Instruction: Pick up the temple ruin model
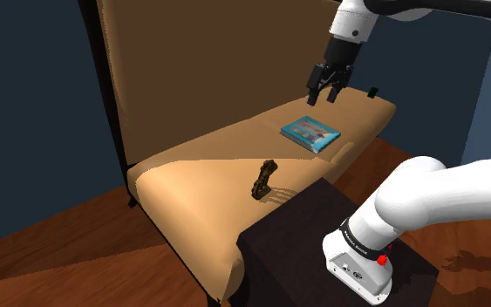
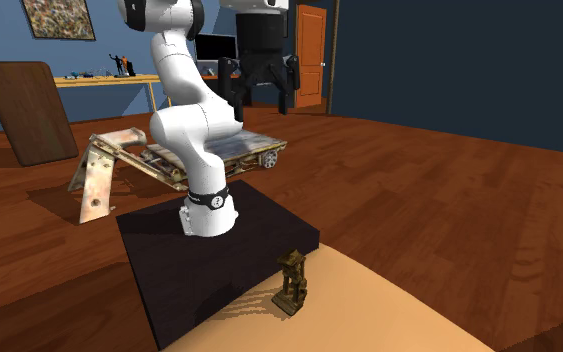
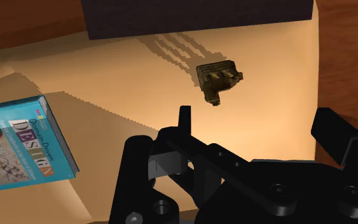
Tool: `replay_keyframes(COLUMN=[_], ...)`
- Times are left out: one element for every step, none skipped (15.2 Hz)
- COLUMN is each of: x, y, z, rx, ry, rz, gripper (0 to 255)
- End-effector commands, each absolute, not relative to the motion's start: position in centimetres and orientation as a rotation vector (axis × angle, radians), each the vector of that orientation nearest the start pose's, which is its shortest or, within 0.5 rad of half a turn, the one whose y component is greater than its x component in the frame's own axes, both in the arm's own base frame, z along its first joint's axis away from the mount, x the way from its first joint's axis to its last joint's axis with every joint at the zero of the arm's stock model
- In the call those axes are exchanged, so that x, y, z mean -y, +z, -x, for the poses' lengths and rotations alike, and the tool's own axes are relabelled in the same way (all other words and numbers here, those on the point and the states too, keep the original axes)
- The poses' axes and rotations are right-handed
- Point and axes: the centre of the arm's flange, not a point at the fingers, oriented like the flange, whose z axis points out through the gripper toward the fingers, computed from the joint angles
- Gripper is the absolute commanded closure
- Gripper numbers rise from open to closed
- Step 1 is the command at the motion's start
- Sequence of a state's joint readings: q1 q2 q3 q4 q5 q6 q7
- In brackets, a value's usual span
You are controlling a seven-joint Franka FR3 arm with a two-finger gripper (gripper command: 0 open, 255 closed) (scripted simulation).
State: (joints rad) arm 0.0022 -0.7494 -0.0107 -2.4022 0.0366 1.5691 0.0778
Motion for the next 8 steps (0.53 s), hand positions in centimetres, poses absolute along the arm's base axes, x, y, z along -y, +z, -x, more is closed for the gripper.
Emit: replay_keyframes(x=[-0.1,-0.3,-0.5,-0.7,-0.9,-1.0,-1.2,-1.4], y=[55.7,54.5,53.2,51.9,50.6,49.4,48.1,46.8], z=[-31.3,-31.5,-31.6,-31.7,-31.9,-32.0,-32.2,-32.4], rx=[-0.131,-0.136,-0.142,-0.147,-0.153,-0.158,-0.163,-0.169], ry=[0.132,0.119,0.106,0.093,0.080,0.066,0.053,0.040], rz=[3.095,3.101,3.107,3.113,3.119,3.125,3.131,3.136], gripper=[0,0,0,0,0,0,0,0])
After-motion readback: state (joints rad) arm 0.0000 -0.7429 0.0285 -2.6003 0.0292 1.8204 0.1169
